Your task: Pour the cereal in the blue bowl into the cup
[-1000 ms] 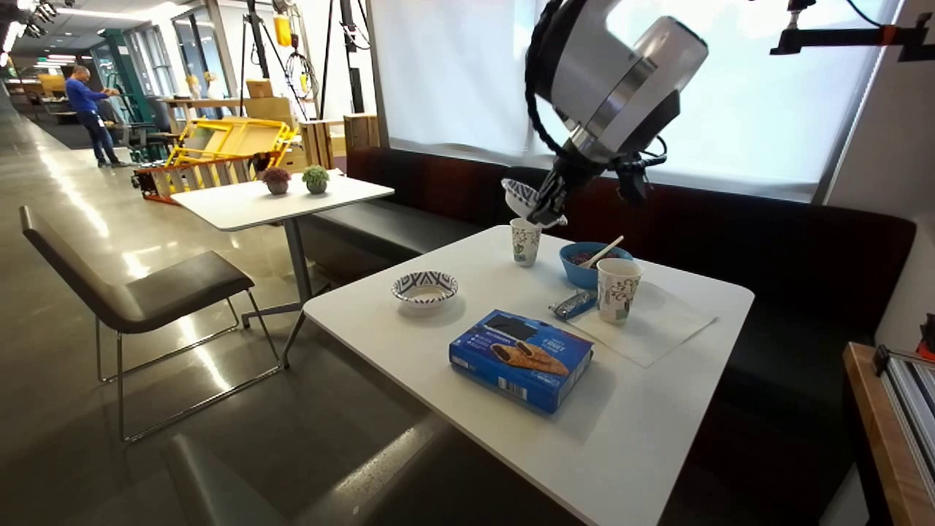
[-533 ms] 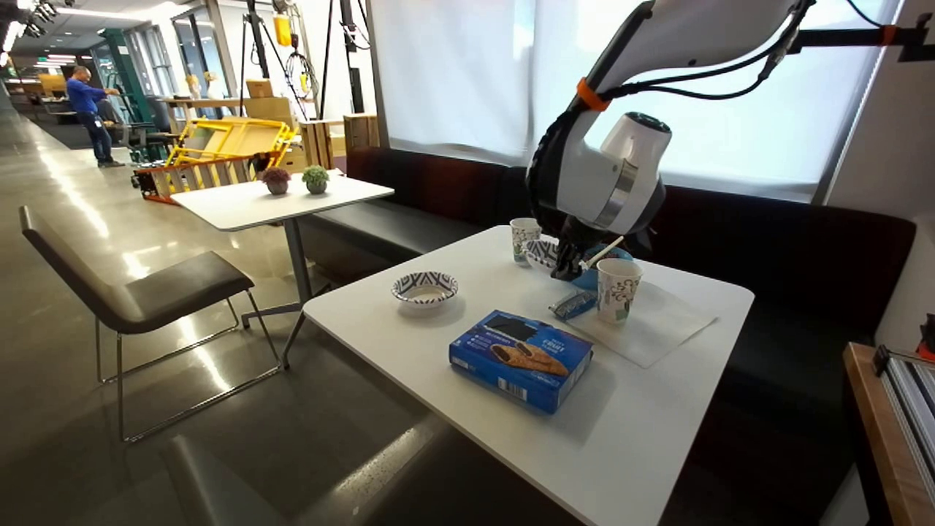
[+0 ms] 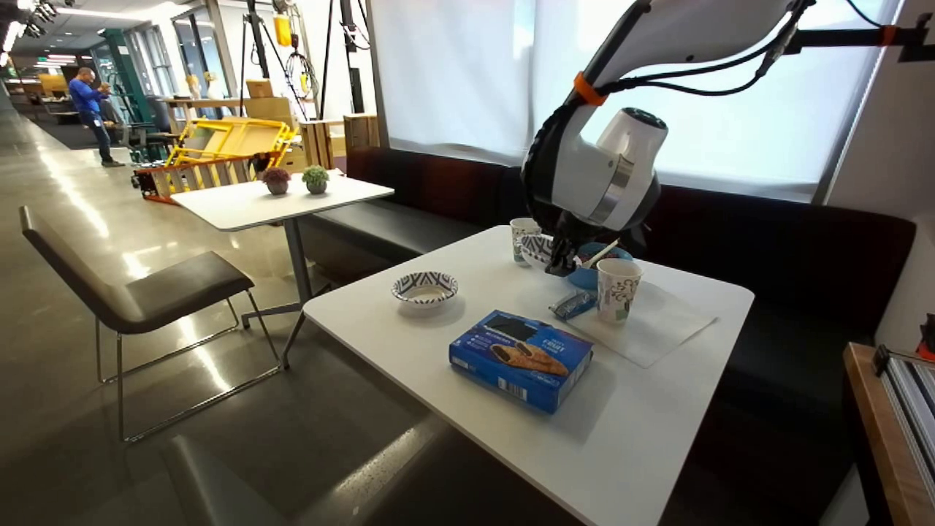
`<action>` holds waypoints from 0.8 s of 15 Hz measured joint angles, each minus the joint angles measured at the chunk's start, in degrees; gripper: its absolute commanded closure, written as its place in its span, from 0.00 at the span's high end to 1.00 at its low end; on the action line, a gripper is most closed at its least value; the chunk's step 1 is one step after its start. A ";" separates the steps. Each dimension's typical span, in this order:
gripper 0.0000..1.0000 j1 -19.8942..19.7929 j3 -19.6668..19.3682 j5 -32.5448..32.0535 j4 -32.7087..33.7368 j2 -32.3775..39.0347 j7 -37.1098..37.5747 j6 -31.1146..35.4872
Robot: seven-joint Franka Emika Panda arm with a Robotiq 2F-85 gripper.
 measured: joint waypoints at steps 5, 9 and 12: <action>0.01 4.20 -3.77 -6.09 -0.18 0.63 1.36 -0.45; 0.01 10.68 -10.13 -10.12 0.52 2.48 0.74 -2.99; 0.01 13.72 -12.89 -14.08 1.91 3.75 -0.28 -5.33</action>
